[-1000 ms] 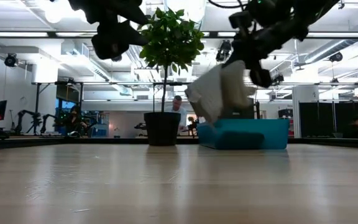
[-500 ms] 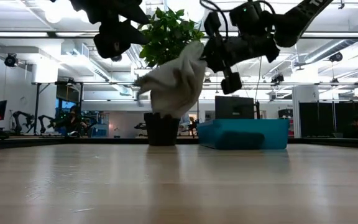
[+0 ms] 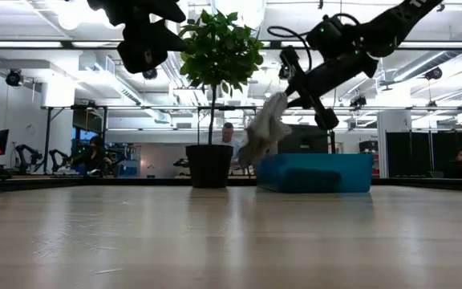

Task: Fold microfiber towels
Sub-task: Put the gray microfiber towel in the blue bin

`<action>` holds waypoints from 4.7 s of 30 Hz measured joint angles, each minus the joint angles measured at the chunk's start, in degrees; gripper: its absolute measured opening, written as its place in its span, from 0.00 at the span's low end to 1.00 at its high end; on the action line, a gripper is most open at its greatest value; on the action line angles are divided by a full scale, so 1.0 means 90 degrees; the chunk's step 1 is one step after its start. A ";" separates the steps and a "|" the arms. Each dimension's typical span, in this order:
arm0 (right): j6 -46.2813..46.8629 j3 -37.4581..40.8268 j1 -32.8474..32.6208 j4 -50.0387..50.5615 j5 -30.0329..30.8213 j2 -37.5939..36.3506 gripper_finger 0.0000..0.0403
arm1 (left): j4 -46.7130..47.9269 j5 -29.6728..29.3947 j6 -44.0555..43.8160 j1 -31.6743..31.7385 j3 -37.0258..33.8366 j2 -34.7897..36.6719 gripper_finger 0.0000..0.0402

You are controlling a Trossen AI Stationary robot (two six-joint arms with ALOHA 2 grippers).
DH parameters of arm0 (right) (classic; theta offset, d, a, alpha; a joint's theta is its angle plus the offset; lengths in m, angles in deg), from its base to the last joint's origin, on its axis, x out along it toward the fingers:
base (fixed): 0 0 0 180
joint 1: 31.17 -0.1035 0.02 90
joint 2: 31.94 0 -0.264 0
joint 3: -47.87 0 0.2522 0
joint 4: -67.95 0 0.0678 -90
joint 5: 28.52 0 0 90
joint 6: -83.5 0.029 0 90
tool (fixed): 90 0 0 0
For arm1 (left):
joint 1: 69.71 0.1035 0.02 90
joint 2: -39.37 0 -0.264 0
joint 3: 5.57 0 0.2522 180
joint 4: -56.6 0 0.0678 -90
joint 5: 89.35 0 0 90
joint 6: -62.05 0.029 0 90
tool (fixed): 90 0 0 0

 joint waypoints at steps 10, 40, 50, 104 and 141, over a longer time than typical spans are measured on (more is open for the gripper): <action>-0.0386 0.0030 0.0666 0.0010 0.0341 -0.0095 0.03 | 0.0058 0.0092 0.0015 -0.0013 -0.0007 0.0002 0.37; -0.0196 0.1032 0.0207 -0.0657 0.0214 -0.0360 0.03 | 0.0046 0.0061 0.0189 0.0062 -0.0029 0.0002 0.37; -0.3689 -0.0737 0.0229 0.2554 0.0579 -0.0679 0.03 | 0.0035 0.0041 0.0189 0.0108 -0.0029 0.0002 0.37; -0.6921 -0.3692 0.0492 0.3637 0.6212 0.2064 0.03 | 0.0043 0.0285 0.0015 0.0134 -0.0053 -0.0328 0.37; -0.4510 -0.4157 -0.1575 0.8048 0.5569 0.0387 0.03 | -0.1525 -0.1097 0.3314 0.0101 0.0029 -0.0435 0.37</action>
